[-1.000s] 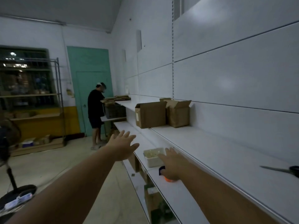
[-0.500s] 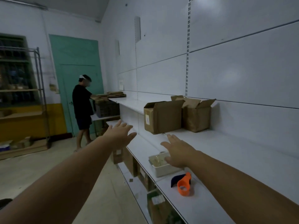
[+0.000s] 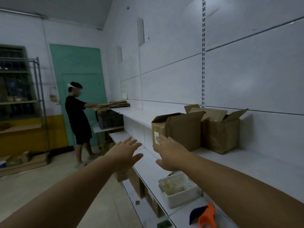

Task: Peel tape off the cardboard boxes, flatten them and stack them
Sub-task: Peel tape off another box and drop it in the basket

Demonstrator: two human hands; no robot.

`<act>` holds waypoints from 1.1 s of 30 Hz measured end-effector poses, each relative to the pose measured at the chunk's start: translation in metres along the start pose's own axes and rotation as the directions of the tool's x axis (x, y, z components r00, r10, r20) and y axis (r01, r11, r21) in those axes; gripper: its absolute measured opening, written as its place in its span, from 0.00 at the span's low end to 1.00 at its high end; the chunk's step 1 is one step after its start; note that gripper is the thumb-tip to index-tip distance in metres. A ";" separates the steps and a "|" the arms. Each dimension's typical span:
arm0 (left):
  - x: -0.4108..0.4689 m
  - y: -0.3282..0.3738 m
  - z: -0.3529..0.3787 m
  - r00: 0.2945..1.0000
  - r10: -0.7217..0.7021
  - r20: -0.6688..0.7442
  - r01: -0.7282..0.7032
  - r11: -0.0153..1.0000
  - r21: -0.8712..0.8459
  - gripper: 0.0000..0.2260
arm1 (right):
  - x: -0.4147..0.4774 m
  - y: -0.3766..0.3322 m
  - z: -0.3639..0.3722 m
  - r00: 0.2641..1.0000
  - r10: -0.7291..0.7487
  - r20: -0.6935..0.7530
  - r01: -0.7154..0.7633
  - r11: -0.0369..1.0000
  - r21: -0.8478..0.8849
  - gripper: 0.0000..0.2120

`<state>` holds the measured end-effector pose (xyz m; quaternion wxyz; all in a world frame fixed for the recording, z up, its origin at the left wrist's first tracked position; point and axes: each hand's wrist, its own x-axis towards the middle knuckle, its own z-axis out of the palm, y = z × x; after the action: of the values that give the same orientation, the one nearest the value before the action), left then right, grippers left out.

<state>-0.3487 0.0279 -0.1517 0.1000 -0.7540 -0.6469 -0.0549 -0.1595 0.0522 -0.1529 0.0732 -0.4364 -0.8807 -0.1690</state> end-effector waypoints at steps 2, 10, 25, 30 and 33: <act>0.008 -0.007 -0.001 1.000 -0.014 -0.020 0.013 0.999 -0.041 0.25 | 0.028 0.006 -0.003 0.992 0.012 -0.126 -0.041 0.972 -0.231 0.26; 0.056 -0.034 0.017 0.999 0.045 0.010 -0.045 0.998 -0.043 0.25 | 0.092 0.023 -0.006 0.981 0.187 -0.057 -0.190 0.842 -0.505 0.20; 0.174 -0.049 -0.014 0.931 0.171 -0.323 -0.354 0.643 -0.679 0.11 | 0.047 0.047 -0.039 0.943 0.326 -0.065 -0.332 0.914 -0.231 0.17; 0.184 -0.012 -0.057 0.867 0.114 -0.485 -0.496 0.296 -0.816 0.09 | -0.009 0.080 -0.075 0.819 0.548 -0.173 -0.478 0.816 0.324 0.14; 0.176 0.021 -0.082 0.819 0.111 -0.563 -0.574 0.134 -0.808 0.11 | -0.045 0.094 -0.094 0.725 0.665 -0.178 -0.403 0.619 0.674 0.10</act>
<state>-0.2962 0.1768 -0.0366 -0.2557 -0.7528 -0.2423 -0.5561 -0.0596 0.0380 -0.0558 0.4371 -0.5922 -0.6745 0.0571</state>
